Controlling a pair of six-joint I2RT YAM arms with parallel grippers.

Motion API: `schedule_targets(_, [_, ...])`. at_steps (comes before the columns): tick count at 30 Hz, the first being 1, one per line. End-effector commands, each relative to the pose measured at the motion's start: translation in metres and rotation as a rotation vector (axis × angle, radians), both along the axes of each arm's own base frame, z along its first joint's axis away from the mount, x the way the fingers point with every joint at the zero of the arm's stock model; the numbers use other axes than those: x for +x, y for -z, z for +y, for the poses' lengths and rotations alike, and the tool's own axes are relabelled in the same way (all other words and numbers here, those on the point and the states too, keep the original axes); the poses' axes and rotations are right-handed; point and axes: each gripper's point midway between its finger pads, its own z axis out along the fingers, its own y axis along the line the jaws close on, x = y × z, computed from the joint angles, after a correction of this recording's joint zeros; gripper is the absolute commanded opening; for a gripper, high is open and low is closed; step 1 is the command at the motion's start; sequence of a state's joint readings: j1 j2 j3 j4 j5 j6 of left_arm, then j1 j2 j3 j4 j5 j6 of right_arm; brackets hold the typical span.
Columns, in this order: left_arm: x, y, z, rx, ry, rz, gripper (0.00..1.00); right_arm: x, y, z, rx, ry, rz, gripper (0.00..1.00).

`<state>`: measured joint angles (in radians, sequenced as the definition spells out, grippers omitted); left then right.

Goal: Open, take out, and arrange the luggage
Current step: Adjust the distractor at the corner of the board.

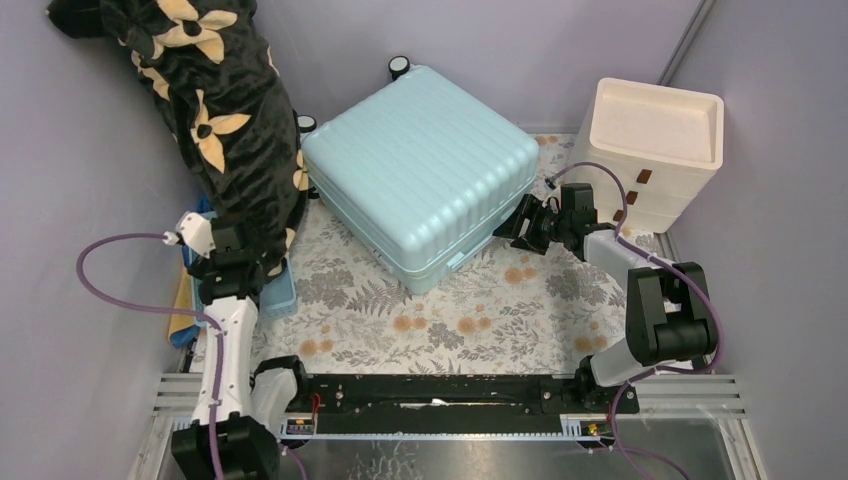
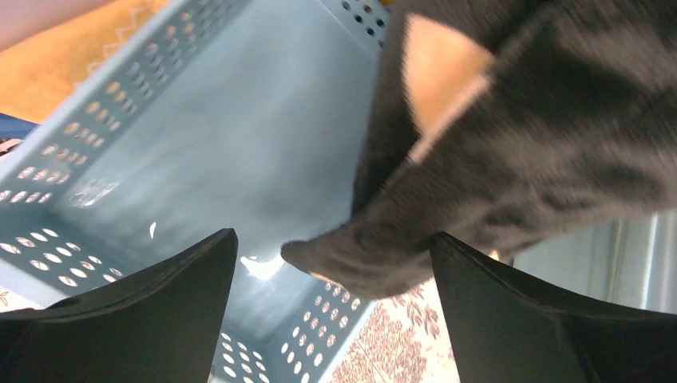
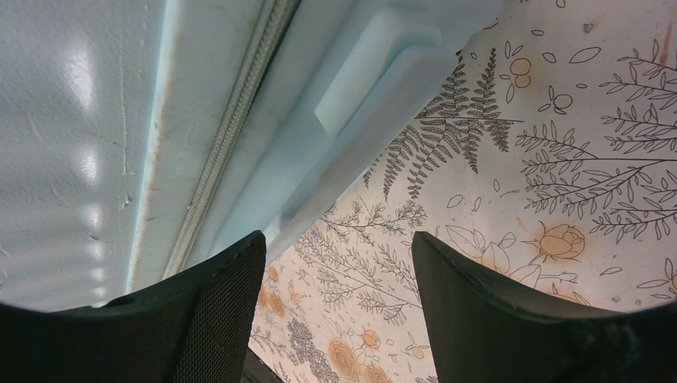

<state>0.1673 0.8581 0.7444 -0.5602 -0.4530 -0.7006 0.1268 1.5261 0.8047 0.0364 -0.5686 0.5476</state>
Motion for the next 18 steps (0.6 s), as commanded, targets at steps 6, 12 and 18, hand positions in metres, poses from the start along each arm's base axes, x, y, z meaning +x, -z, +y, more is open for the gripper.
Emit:
schedule_targets(6, [0.047, 0.004, 0.018, -0.134, 0.096, -0.155, 0.69, 0.012, -0.025, 0.009, 0.036, -0.032, -0.072, 0.74])
schedule_targets(12, [0.085, -0.019, -0.010, -0.223, 0.315, -0.275, 0.19, 0.012, -0.028, 0.008, 0.027, -0.032, -0.091, 0.74])
schedule_targets(18, [0.111, -0.048, -0.033, -0.319, 0.466, -0.375, 0.00, 0.012, -0.028, 0.008, 0.026, -0.037, -0.092, 0.75])
